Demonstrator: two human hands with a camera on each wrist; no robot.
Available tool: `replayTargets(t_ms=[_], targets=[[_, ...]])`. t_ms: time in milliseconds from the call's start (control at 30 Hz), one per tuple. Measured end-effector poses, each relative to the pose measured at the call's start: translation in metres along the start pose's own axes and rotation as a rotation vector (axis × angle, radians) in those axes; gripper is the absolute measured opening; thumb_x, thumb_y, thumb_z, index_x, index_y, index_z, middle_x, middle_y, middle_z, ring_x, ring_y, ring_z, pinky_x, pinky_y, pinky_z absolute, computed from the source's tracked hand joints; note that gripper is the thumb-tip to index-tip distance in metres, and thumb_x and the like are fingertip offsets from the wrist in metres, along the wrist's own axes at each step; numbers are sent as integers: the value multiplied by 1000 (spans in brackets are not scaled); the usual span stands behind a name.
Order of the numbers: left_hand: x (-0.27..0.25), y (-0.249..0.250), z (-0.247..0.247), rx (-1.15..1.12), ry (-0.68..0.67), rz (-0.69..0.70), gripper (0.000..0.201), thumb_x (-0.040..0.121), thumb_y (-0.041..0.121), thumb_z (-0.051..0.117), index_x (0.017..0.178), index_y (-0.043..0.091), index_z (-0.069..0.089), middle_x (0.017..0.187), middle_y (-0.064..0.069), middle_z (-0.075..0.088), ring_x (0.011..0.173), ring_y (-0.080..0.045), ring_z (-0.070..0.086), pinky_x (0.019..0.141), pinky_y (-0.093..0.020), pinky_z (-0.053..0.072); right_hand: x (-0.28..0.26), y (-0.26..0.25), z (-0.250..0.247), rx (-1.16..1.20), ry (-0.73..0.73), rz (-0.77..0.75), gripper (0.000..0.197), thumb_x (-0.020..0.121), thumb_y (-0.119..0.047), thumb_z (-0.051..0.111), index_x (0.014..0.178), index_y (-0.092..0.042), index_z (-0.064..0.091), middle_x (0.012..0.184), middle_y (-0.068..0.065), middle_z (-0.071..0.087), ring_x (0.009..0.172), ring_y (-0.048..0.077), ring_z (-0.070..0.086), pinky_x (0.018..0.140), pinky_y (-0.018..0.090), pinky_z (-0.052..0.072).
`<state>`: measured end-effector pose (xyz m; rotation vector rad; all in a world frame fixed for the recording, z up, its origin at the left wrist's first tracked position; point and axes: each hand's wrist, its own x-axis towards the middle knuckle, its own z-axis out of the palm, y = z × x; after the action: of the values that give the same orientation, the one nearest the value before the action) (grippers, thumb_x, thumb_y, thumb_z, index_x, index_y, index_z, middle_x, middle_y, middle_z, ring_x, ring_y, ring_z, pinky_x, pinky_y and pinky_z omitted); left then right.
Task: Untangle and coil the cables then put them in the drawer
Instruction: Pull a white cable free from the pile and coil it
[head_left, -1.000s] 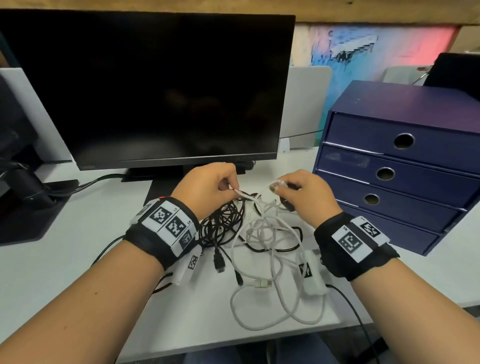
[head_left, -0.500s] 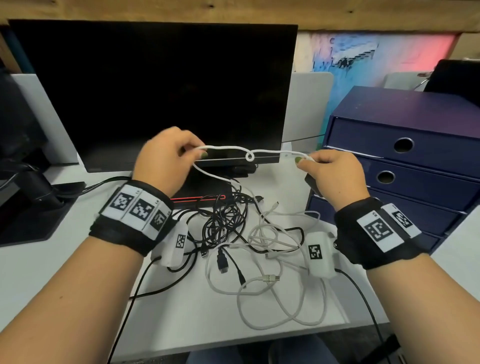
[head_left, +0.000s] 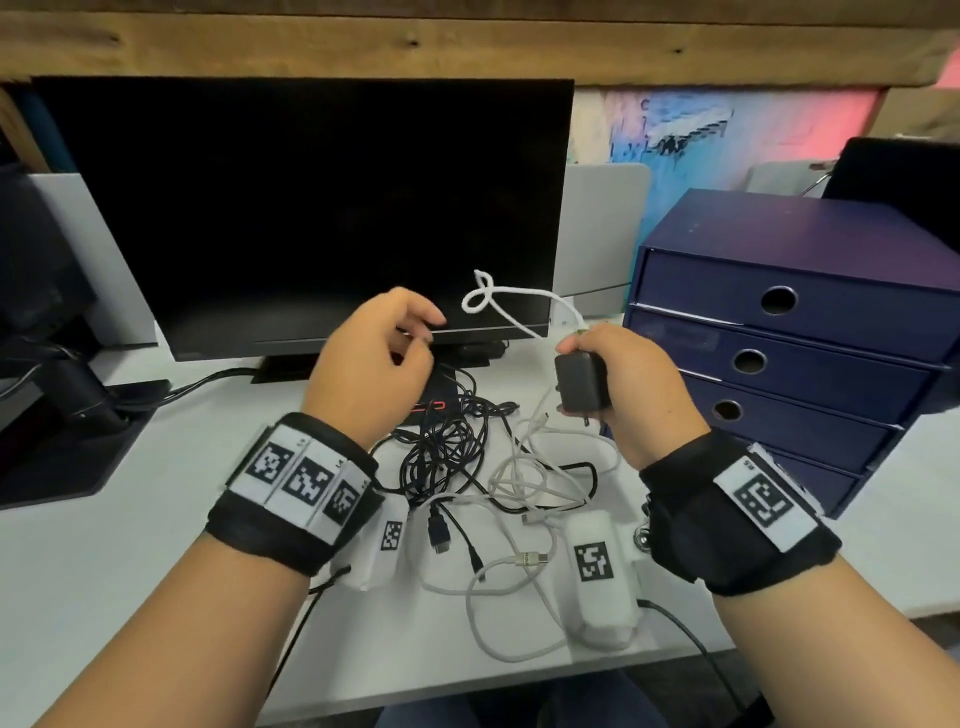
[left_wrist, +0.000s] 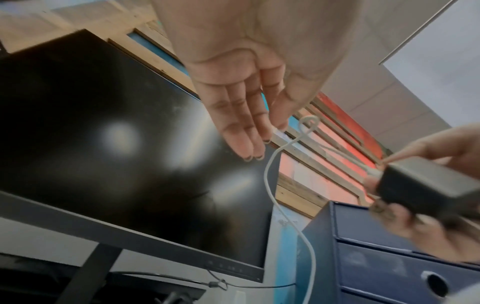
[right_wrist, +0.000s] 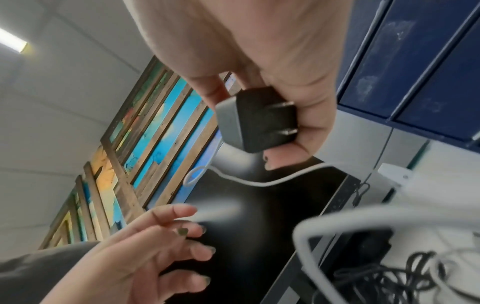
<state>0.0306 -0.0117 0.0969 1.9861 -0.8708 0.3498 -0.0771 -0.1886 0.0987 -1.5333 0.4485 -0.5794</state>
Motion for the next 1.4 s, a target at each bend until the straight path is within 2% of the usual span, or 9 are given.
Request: replayTargets(t_ms=[267,433,567,700,833,933,1033,1233,1400], targets=[[-29,38,28,-183,-154,9,24,99,31,46,109,30,67,96,16,68,92,-1,62,83,-34,53,-30,14,28,-54,-15,-166,17,99,-15,39,113,-22,46,82,5,54,69,17,52,52,24,44],[-32,30,33,-159,-49,-61,10,95,22,53,93,20,63,83,5,66,79,-10,60,72,-31,50,-38,22,34,-173,-173,-242,5,97,-19,50,101,-21,47,91,2,59,69,6,57,62,19,50],[-37,25,26,-147,-98,-80,6,93,20,53,88,21,56,78,3,67,75,-17,62,72,-41,53,-29,18,25,-307,-163,-242,12,92,-16,57,96,-25,50,88,3,62,83,14,62,81,36,52],[-40,21,20,-99,-136,-18,4,92,22,54,89,23,57,72,2,65,68,-13,59,66,-36,51,-20,3,17,-445,-48,-538,37,92,-9,55,121,-32,48,121,-8,55,108,-3,50,87,8,37],[-42,19,20,-46,-184,-5,14,92,25,54,101,29,63,73,-1,61,69,-16,57,68,-41,51,-9,-9,17,-632,-223,-578,45,97,-14,50,137,-33,45,152,-13,31,139,2,24,104,7,20],[-43,19,18,-75,-186,-22,22,94,27,53,107,41,64,73,-2,62,69,-16,58,67,-35,52,-5,-10,17,-741,-231,-522,20,98,-20,48,107,-24,66,136,-10,52,126,4,42,100,17,30],[-41,17,15,-86,-126,-66,23,95,29,52,97,48,65,71,2,63,65,-11,57,60,-27,49,-10,-1,16,-643,-280,-414,20,98,-25,46,97,-21,66,105,-3,68,102,13,59,90,29,45],[-33,8,11,-76,68,-213,17,94,24,55,80,24,65,71,5,64,68,-11,59,58,-21,42,-21,25,17,-382,-336,-334,10,95,-17,53,89,-25,54,67,-2,61,66,18,63,79,46,54],[-31,8,6,-310,18,-203,20,89,9,59,83,25,69,77,4,71,79,-11,67,78,-32,54,-10,28,7,-132,-53,-271,16,98,-9,48,86,-19,54,67,6,59,54,17,54,61,35,52]])
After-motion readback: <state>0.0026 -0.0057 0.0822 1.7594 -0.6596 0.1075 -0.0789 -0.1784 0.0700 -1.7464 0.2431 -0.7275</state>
